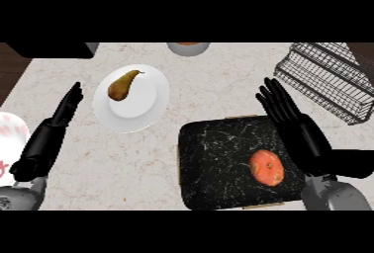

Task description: Pick the squash from the tray and place it in the tiered basket

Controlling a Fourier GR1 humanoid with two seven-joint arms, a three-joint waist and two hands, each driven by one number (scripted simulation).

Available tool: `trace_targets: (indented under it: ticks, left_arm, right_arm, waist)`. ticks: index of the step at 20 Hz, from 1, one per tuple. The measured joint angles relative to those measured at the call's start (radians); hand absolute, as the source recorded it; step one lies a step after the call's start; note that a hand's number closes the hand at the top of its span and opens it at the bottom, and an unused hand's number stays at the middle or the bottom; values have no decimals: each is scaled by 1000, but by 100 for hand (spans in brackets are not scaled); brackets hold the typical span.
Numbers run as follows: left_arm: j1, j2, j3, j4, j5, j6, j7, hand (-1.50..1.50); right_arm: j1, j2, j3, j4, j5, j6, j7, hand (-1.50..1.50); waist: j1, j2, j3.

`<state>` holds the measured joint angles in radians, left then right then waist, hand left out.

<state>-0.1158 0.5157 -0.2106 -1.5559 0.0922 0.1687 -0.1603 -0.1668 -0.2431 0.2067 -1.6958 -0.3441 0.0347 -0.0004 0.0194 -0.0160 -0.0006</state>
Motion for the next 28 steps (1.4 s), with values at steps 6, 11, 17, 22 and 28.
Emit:
trace_targets:
  ticks: [6, 11, 17, 22, 28]
  left_arm:
    - [-20, -15, 69, 66, -35, 57, 86, 0]
    - [4, -36, 78, 98, -31, 85, 129, 0]
    - [-27, -65, 84, 127, -51, 85, 186, 0]
    - [-38, -65, 95, 140, -48, 75, 195, 0]
    - [-44, -86, 84, 145, -71, 84, 191, 0]
  right_arm:
    - [6, -80, -104, 45, -140, 159, 39, 150]
    - [83, -161, -203, 135, 11, -21, 75, -150]
    - [166, -261, -271, 82, 75, -34, 130, -150]
    - [164, -455, -265, 15, 85, 139, 229, -150]
    - [67, -618, -196, -72, 79, 311, 420, -150]
  waist:
    - [-18, 14, 1]
    - [-48, 20, 0]
    - [-35, 16, 0]
    - [-28, 14, -1]
    - [-13, 16, -2]
